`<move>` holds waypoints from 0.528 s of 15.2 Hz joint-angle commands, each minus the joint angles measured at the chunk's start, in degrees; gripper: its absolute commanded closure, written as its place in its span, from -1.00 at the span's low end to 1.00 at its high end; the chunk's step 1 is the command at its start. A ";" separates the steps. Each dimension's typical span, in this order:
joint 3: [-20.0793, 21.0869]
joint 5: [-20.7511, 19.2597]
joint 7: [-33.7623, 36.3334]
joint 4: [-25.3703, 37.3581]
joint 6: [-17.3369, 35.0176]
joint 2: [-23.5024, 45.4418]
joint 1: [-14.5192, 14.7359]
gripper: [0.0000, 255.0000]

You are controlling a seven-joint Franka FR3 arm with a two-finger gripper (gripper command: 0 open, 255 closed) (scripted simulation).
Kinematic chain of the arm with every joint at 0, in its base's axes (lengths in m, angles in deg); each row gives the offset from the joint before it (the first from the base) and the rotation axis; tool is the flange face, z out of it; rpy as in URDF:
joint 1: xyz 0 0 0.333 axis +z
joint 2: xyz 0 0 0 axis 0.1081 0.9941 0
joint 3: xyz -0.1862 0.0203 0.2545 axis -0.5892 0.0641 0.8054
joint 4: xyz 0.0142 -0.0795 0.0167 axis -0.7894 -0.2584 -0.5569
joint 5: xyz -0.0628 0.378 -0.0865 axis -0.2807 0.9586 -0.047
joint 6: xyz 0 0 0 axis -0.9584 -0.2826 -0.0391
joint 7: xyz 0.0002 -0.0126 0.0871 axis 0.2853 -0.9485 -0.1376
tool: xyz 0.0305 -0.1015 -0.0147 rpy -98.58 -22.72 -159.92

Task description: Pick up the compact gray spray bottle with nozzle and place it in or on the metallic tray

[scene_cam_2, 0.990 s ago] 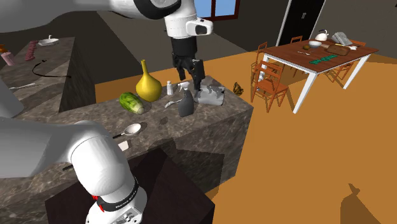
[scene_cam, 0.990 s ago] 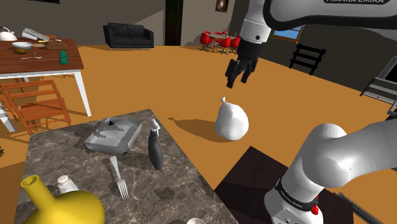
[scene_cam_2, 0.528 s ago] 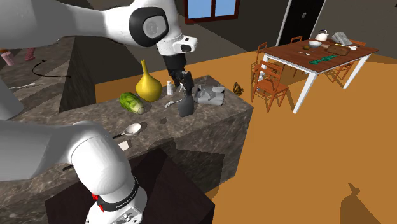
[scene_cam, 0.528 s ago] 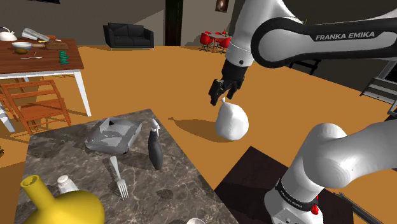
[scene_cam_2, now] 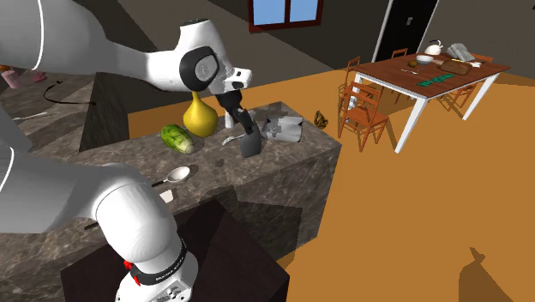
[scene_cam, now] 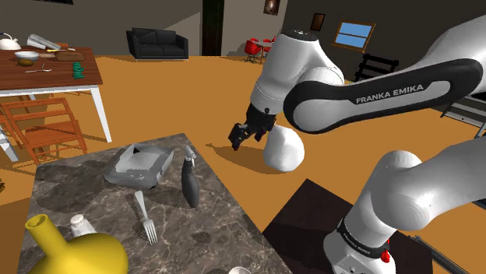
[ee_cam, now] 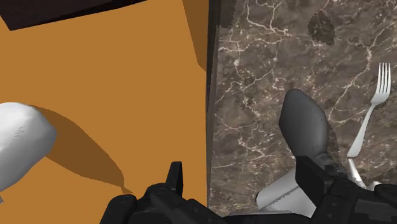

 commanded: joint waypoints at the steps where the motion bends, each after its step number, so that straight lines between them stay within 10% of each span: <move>1: 3.60 -0.85 4.11 -0.60 6.10 3.77 -0.88 -1.00; 8: 21.07 -13.85 24.33 2.11 22.01 17.76 -12.67 -1.00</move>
